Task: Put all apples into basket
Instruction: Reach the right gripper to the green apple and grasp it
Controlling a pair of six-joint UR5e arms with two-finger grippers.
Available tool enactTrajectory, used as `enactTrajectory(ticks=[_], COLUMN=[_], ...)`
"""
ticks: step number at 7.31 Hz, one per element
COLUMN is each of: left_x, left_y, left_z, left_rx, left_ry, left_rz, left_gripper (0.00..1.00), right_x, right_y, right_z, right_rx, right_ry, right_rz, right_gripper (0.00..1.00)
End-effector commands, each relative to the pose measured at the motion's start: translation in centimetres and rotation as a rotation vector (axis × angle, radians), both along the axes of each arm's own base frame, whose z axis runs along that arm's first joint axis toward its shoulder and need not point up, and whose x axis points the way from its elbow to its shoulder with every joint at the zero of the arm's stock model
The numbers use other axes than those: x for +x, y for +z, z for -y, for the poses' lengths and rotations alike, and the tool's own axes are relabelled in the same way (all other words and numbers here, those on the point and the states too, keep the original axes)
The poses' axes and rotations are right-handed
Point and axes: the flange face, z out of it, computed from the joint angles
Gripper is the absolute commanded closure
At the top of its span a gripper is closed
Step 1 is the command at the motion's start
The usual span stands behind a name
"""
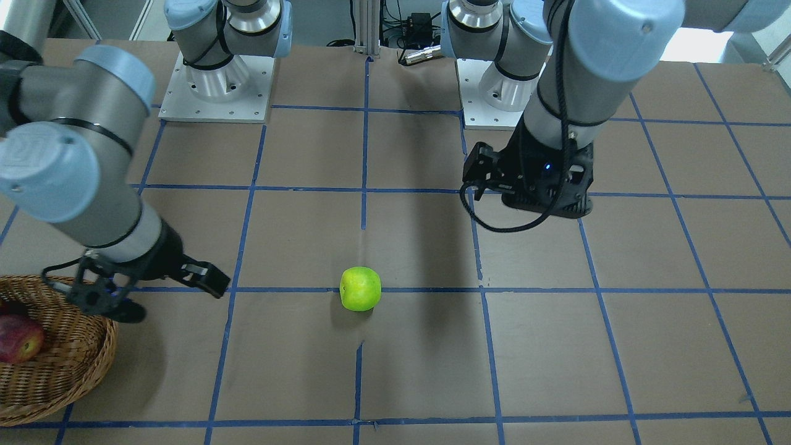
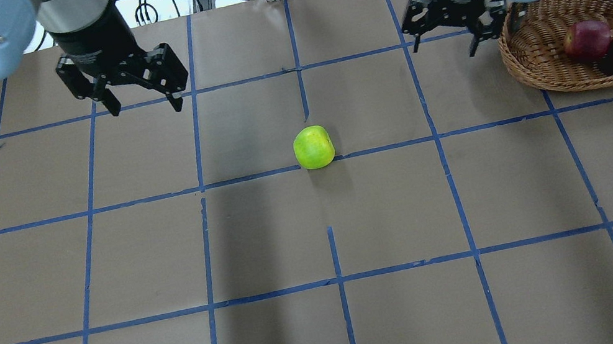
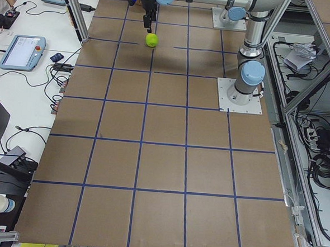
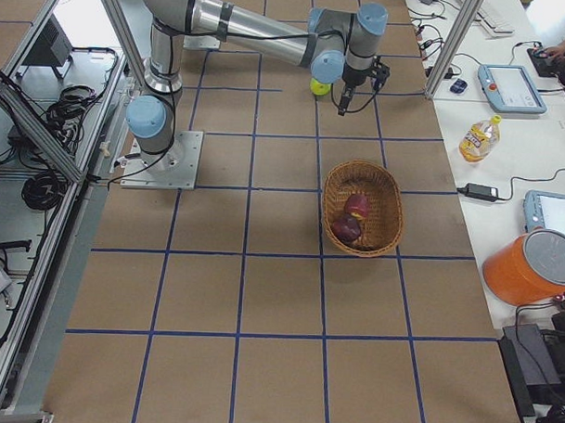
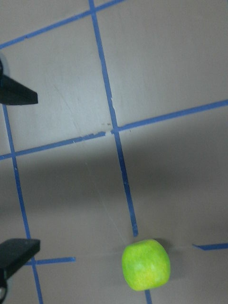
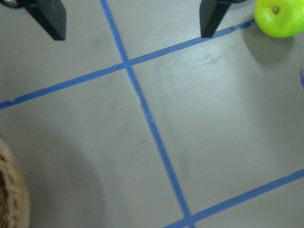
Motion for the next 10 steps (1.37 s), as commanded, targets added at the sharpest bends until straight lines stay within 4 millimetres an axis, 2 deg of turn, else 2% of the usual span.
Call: enactTrajectory(ticks=[1,2,3,4,6,7,9,10], left_x=[1.7,1.7,1.7,1.7,2.2,2.5,2.4,2.4], left_y=[3.1,3.1,2.6,2.4,2.7,2.0,1.9,1.7], left_z=[-2.2,-2.6,-3.1,-3.6,-3.2,-2.6,-3.2,-3.1], left_rx=[-0.029,-0.027,-0.026,-0.023,-0.02,-0.008,-0.004,-0.001], left_ry=[0.013,0.013,0.011,0.007,0.022,0.028,0.029,0.029], left_rz=[-0.003,0.0,0.003,0.0,0.0,-0.002,-0.007,-0.007], left_gripper=[0.0,0.0,0.0,0.0,0.0,0.0,0.0,0.0], right_x=[10.0,12.8,15.9,18.0,18.8,18.9,19.3,20.7], right_y=[-3.3,-4.7,-7.7,-9.7,-11.2,-12.0,-12.0,-12.9], right_z=[-1.5,-1.7,-2.3,-2.6,-2.4,-2.5,-2.7,-3.1], right_rx=[0.073,0.043,0.088,0.097,0.09,0.1,0.097,0.114], right_ry=[-0.178,-0.198,-0.219,-0.201,-0.199,-0.195,-0.181,-0.161], right_rz=[0.088,0.097,0.078,0.075,0.084,0.08,0.084,0.098], right_gripper=[0.0,0.0,0.0,0.0,0.0,0.0,0.0,0.0])
